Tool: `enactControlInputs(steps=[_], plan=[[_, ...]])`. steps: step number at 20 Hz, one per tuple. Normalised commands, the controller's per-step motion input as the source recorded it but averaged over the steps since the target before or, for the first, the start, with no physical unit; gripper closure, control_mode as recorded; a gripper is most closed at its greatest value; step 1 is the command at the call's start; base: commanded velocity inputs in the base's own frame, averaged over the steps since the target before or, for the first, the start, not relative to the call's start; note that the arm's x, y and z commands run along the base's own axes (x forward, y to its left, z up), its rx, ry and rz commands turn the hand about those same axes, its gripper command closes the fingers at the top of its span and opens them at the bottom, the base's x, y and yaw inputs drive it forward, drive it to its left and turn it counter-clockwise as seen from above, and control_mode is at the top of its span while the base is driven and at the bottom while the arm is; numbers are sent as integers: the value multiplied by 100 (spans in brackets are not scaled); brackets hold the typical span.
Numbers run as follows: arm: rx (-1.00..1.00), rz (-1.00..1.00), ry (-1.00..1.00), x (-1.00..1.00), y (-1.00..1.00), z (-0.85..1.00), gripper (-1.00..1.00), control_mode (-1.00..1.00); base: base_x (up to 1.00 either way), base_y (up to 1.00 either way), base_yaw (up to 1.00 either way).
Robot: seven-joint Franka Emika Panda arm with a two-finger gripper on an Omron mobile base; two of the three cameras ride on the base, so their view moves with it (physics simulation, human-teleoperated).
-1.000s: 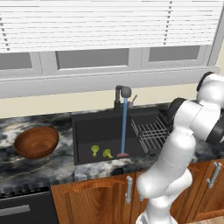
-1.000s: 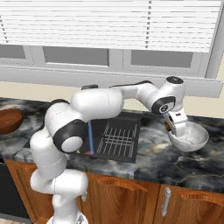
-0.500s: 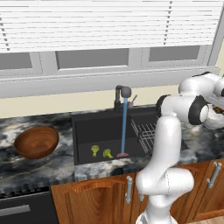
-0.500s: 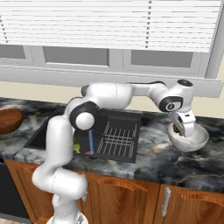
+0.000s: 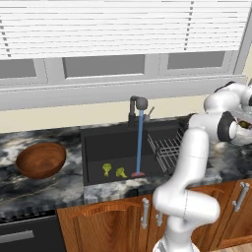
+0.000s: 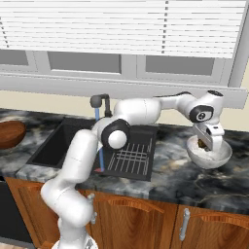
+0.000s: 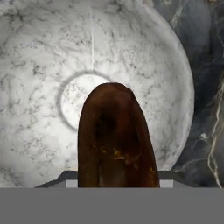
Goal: Pick the broccolis from the sink and place them in one bowl. Place the sweet potato in the other bowl. Then turn off the sink faucet.
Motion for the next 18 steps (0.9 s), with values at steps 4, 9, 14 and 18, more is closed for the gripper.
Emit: enactControlInputs(steps=[4,9,14,18], plan=[[-3,-1,12,23,14,-45,-100,-100,0,0,0],[-1,-3,1,2,3,-36,-100,-100,0,0,0],[0,-1,-4,1,0,-9,-100,-100,0,0,0],[0,0,-26,0,19,15,-100,-100,0,0,0]])
